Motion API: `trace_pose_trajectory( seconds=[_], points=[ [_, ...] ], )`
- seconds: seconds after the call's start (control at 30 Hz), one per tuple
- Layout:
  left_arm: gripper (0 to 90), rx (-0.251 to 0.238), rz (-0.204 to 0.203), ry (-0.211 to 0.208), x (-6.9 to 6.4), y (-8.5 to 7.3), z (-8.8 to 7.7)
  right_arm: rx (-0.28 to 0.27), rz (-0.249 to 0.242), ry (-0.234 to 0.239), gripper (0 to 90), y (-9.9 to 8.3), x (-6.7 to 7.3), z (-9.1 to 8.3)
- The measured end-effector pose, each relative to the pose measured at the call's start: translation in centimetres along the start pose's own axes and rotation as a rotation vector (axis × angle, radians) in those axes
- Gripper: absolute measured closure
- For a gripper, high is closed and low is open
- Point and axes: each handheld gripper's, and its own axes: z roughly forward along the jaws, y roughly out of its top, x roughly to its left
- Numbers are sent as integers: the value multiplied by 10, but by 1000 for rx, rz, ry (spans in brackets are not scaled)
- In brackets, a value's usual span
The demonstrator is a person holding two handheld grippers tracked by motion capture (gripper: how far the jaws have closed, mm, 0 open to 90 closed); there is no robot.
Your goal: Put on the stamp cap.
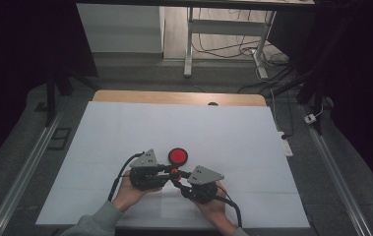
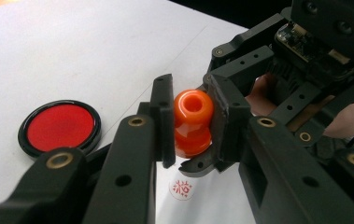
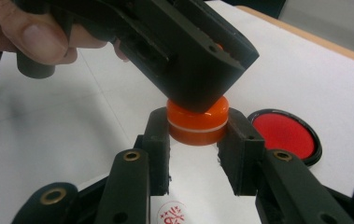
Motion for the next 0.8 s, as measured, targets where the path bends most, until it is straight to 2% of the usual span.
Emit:
trace_pose_trajectory(
  seconds=[0.23,0.4,0.63,0.8],
  points=[
    [724,-1,-4,10,-1,-3,3,13,22,2,649,-2,-1,1],
    [724,5,3,18,-2,-3,4,14,39,20,647,-3,-3,1],
    [723,13,8,23,-3,-3,5,19,35,27,646,-4,-4,2],
    [721,-4,-5,12,-1,1,2,6,14,19,645,-1,-4,0]
  ],
)
